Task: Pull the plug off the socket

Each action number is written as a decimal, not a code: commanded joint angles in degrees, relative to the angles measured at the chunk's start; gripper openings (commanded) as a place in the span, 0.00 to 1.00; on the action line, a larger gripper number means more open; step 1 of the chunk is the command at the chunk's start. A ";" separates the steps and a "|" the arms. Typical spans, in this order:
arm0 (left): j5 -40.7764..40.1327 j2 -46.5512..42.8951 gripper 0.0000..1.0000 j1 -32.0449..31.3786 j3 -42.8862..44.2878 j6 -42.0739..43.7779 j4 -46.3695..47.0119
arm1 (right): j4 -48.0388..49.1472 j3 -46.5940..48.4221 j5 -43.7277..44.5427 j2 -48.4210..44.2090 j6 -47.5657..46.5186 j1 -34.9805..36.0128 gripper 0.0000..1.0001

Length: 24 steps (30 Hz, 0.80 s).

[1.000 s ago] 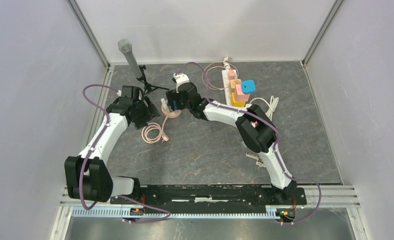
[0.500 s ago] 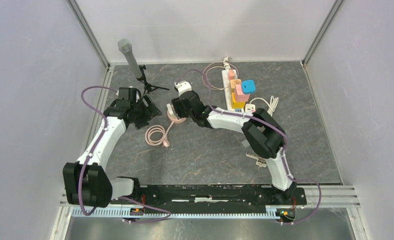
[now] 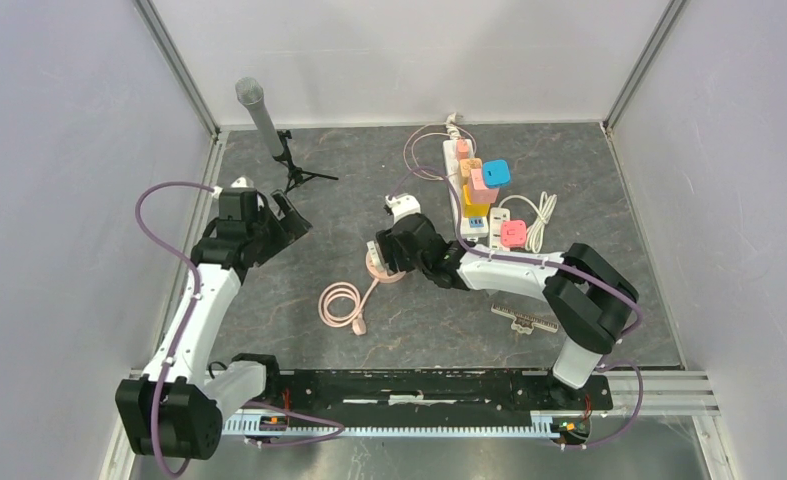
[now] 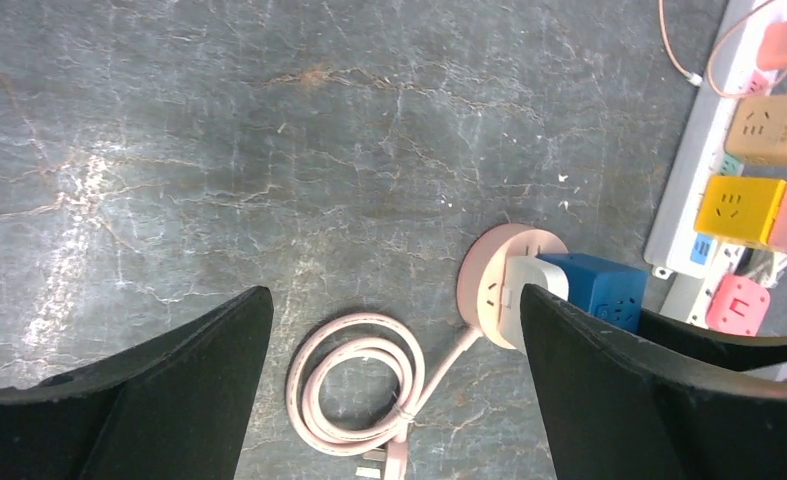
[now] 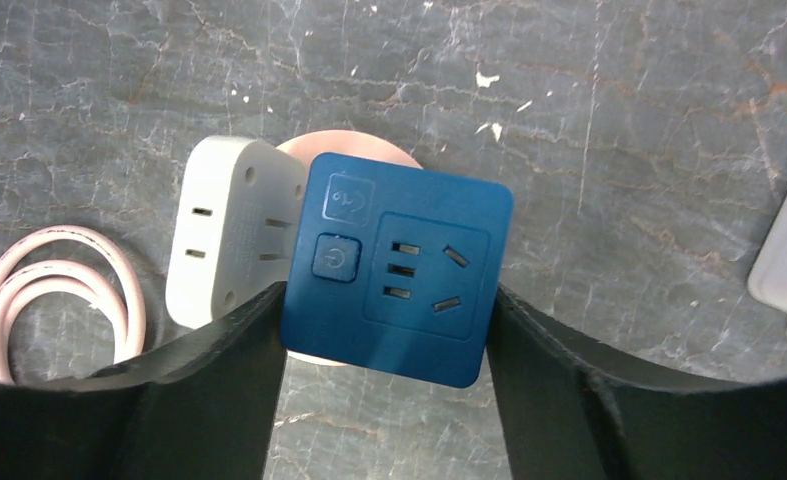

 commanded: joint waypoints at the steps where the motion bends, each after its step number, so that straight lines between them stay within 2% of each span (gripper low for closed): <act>1: 9.18 -0.56 1.00 0.76 -0.46 2.58 0.38 | -4.40 1.65 -0.79 -1.62 2.66 0.81 0.80; 2: 15.44 0.05 1.00 0.73 -0.66 3.10 1.48 | -5.68 3.19 -0.33 -1.35 2.86 0.86 0.84; 4: 22.98 0.67 1.00 0.60 -2.27 1.83 4.00 | -8.64 6.04 0.60 -0.88 3.17 0.81 0.87; 7: 27.33 0.10 1.00 -0.22 -6.37 -2.63 9.43 | -11.34 8.78 1.39 -0.69 3.78 0.75 0.86; 13: 28.28 2.70 0.98 -2.93 -10.46 -7.39 16.59 | -14.21 11.30 1.54 0.71 4.16 0.66 0.85; 18: 29.15 8.06 0.98 -5.24 -10.22 -11.16 22.61 | -22.89 15.73 0.14 4.48 4.52 -0.15 0.82; 24: 26.81 16.71 0.93 -8.98 -7.90 -12.90 25.34 | -20.61 14.01 -2.47 3.58 2.26 -0.83 0.74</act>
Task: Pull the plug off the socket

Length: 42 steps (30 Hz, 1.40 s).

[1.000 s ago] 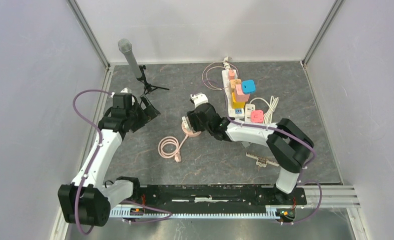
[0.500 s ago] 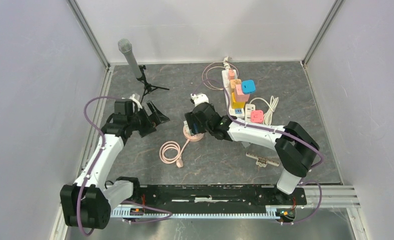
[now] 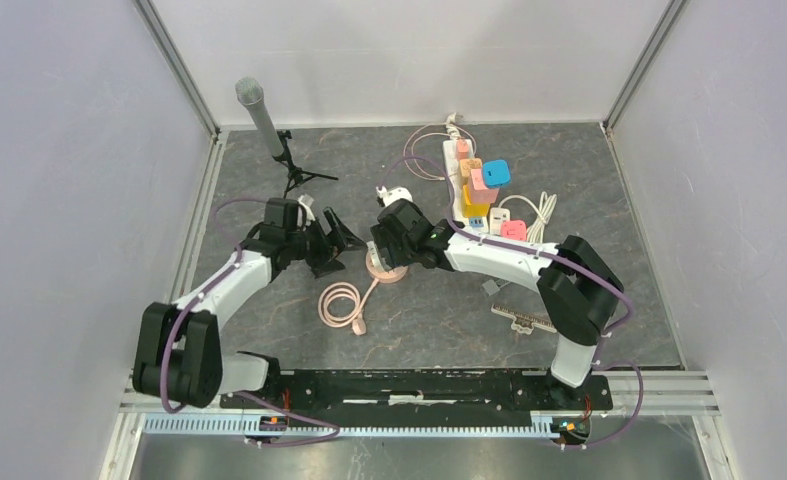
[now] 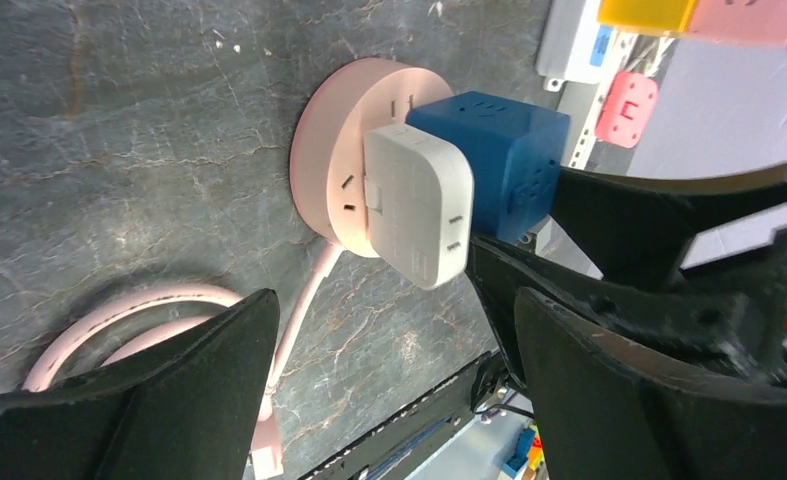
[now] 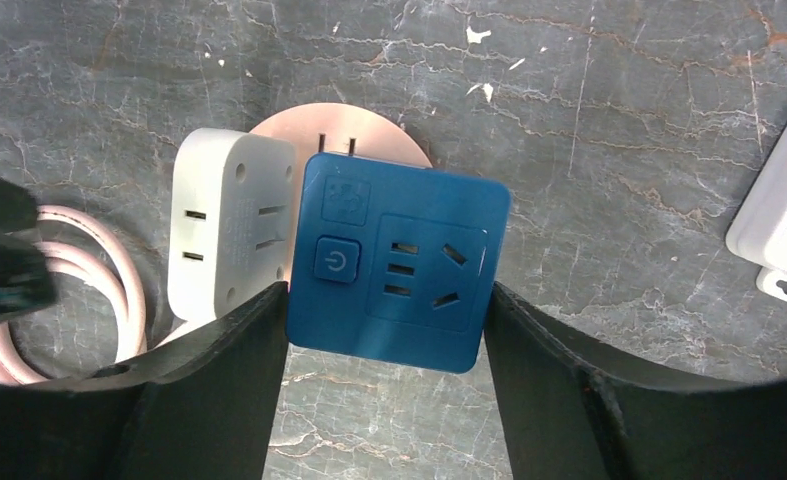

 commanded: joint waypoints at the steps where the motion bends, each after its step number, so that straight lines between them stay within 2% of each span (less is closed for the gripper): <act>1: -0.10 5.65 0.92 -2.12 3.32 -3.09 5.16 | 0.69 0.07 -1.51 -0.66 -1.37 -0.77 0.73; 6: 2.29 10.12 0.87 -2.68 6.25 -2.28 4.99 | 4.65 -3.46 -3.30 -1.61 -0.08 -1.61 0.63; 11: 2.83 12.19 0.76 -3.12 6.36 -0.55 3.72 | 5.65 -3.19 -3.88 -1.36 1.50 -1.66 0.55; 14: -0.13 13.18 0.74 -3.48 6.60 1.91 0.66 | 5.81 -3.25 -2.25 -1.50 2.11 -1.71 0.55; 19: -2.83 16.05 0.73 -4.41 8.65 5.85 -5.04 | 4.98 -3.00 -1.36 -1.76 2.43 -1.73 0.65; 22: -4.19 18.03 0.72 -4.68 8.38 6.09 -5.09 | 5.12 -3.01 -1.10 -1.82 0.77 -1.74 0.66; 25: -5.26 19.71 0.65 -4.81 8.44 5.81 -6.88 | 4.09 -2.20 -0.43 -1.42 0.11 -1.76 0.65; 28: -5.78 19.19 0.62 -4.90 7.40 6.43 -7.42 | 4.57 -2.49 -0.35 -1.70 0.20 -1.77 0.55; 31: -7.53 18.59 0.60 -4.90 6.71 7.27 -8.79 | 5.25 -3.00 -0.27 -1.59 0.55 -1.74 0.20; 33: -7.62 18.19 0.57 -4.90 6.47 7.48 -9.67 | 5.24 -3.24 -1.14 -1.83 0.84 -1.72 0.00; 42: -9.55 15.97 0.54 -4.90 3.21 8.00 -9.61 | 12.07 -5.76 -10.70 -5.54 1.63 -2.60 0.00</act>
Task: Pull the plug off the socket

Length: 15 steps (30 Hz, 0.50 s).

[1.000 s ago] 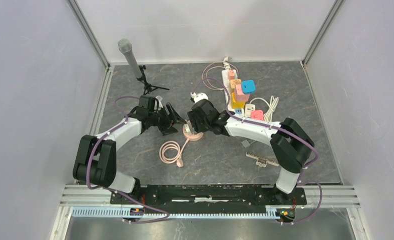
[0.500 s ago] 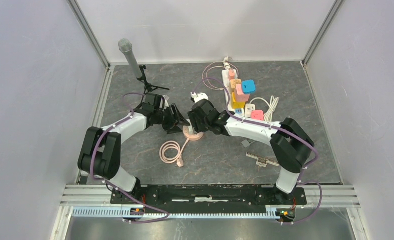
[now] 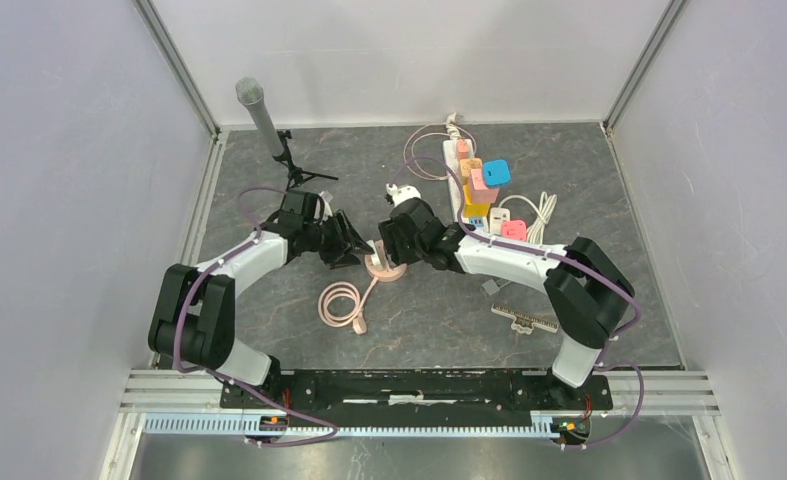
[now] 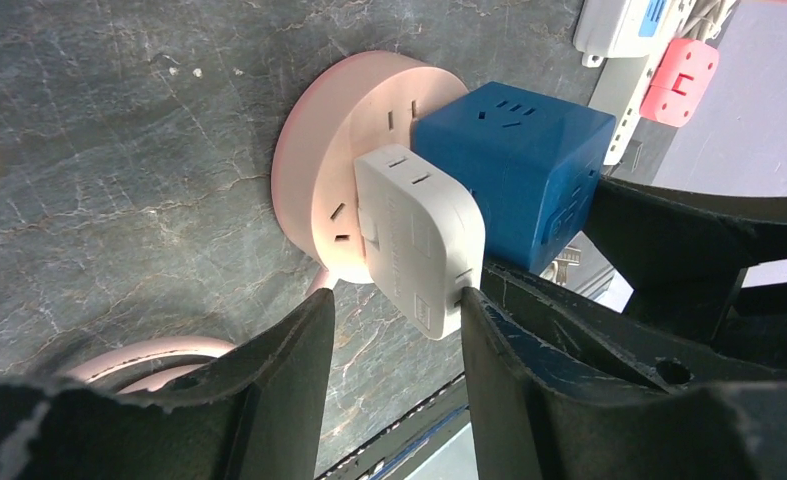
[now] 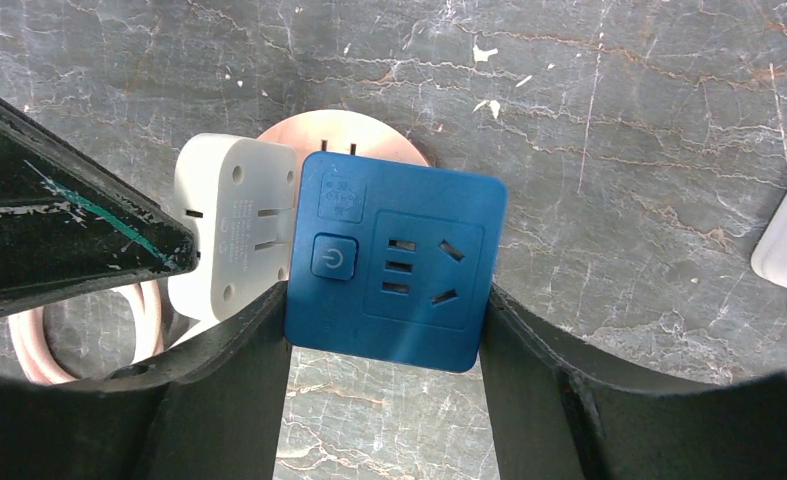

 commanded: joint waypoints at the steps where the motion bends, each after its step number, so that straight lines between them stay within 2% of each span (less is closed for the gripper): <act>1: -9.35 2.10 0.54 -0.14 -3.74 5.03 -8.54 | 4.92 -0.35 -6.41 -2.73 1.01 -0.43 0.00; 7: -9.77 2.53 0.54 -0.14 -3.37 5.03 -8.45 | -3.49 5.10 4.17 -0.45 -3.47 1.10 0.00; 15: -9.57 3.21 0.53 -0.14 -3.52 5.03 -8.42 | 1.68 3.71 -6.39 -2.23 -0.71 -0.39 0.00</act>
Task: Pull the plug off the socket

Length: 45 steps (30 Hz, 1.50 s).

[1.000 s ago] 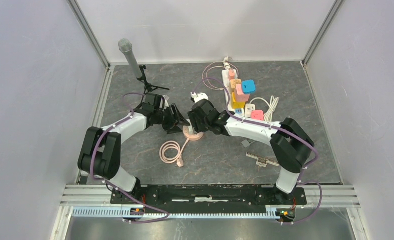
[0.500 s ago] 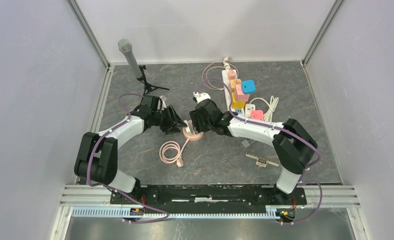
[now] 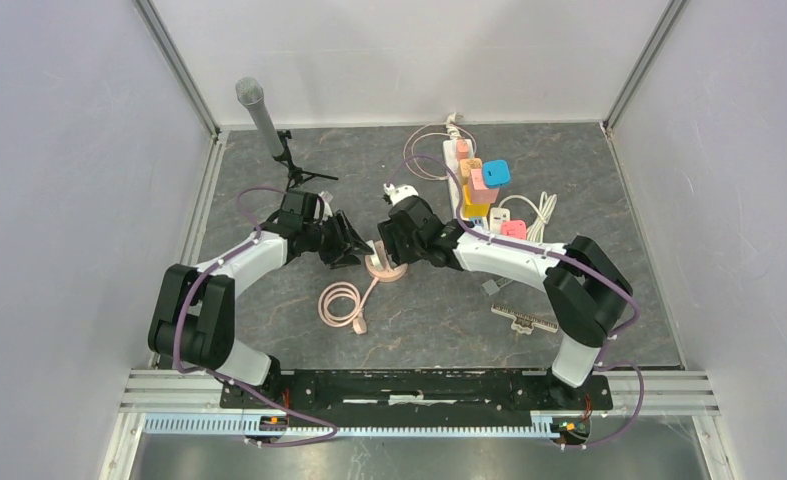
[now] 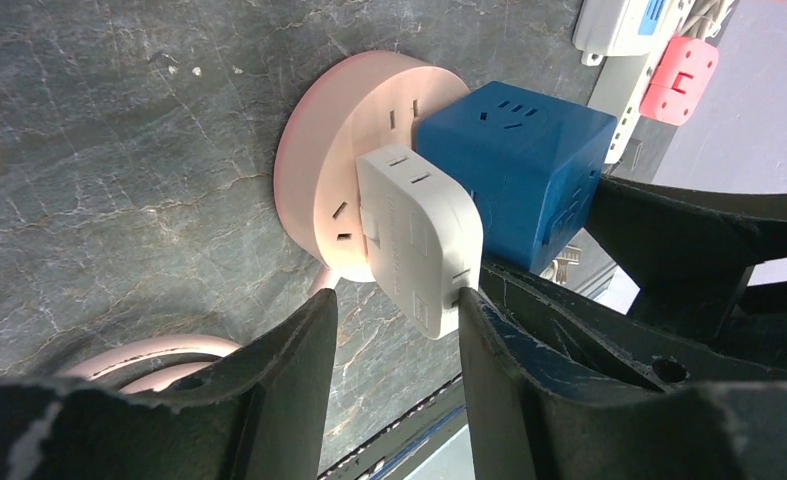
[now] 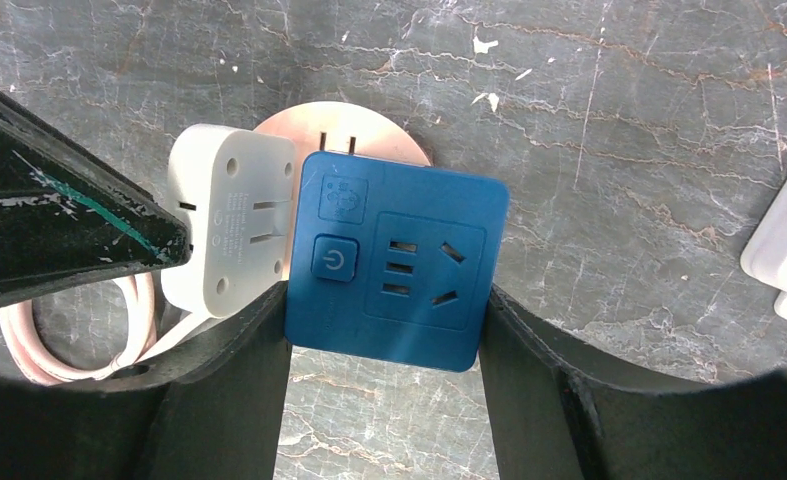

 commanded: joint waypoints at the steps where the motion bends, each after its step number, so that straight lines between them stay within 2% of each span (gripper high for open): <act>1: -9.55 3.52 0.53 -0.23 -3.30 4.89 -8.42 | 4.63 2.16 -5.88 -2.20 1.14 -0.29 0.00; 5: -9.46 3.87 0.53 -0.18 -3.20 5.06 -8.42 | -0.41 6.07 2.37 0.71 -2.87 2.41 0.00; 7: -9.52 4.30 0.53 -0.18 -3.04 5.08 -8.64 | -1.06 6.78 3.13 0.49 -3.53 2.47 0.00; 13: -10.42 5.79 0.51 -0.23 -2.31 5.36 -10.43 | 4.55 3.90 -9.95 -2.97 0.95 -1.88 0.00; 16: -10.60 5.94 0.50 -0.23 -2.41 5.43 -10.52 | 4.00 3.95 -8.88 -1.70 0.13 -1.59 0.00; 20: -10.78 6.22 0.50 -0.23 -2.17 5.43 -10.70 | -0.79 6.96 -0.03 1.49 -4.65 1.61 0.00; 23: -10.79 6.33 0.50 -0.23 -1.97 5.43 -10.94 | -1.77 7.73 1.96 0.79 -5.98 2.01 0.00; 25: -10.78 6.33 0.49 -0.23 -1.90 5.51 -11.05 | -1.65 7.89 -0.43 -0.58 -5.61 0.94 0.00; 28: -10.95 6.71 0.49 -0.23 -1.42 5.43 -11.41 | 3.81 4.23 -10.96 -3.32 -1.25 -3.21 0.00; 29: -11.15 6.99 0.49 -0.23 -1.25 5.51 -11.86 | 5.08 3.25 -11.70 -3.96 -0.80 -3.68 0.00; 37: -11.35 7.86 0.48 -0.23 -0.83 5.22 -12.16 | -2.84 8.79 0.26 0.54 -7.26 1.09 0.00; 40: -11.92 8.07 0.48 -0.22 -0.24 5.49 -12.70 | -2.54 8.77 -0.77 -0.95 -6.24 0.84 0.00; 43: -11.67 8.16 0.48 -0.21 0.16 5.56 -12.63 | -0.20 7.71 -7.76 -1.74 -3.77 -0.92 0.00; 45: -10.77 7.73 0.49 -0.23 0.29 5.78 -12.12 | 0.50 7.15 -8.61 -1.42 -3.08 -1.32 0.00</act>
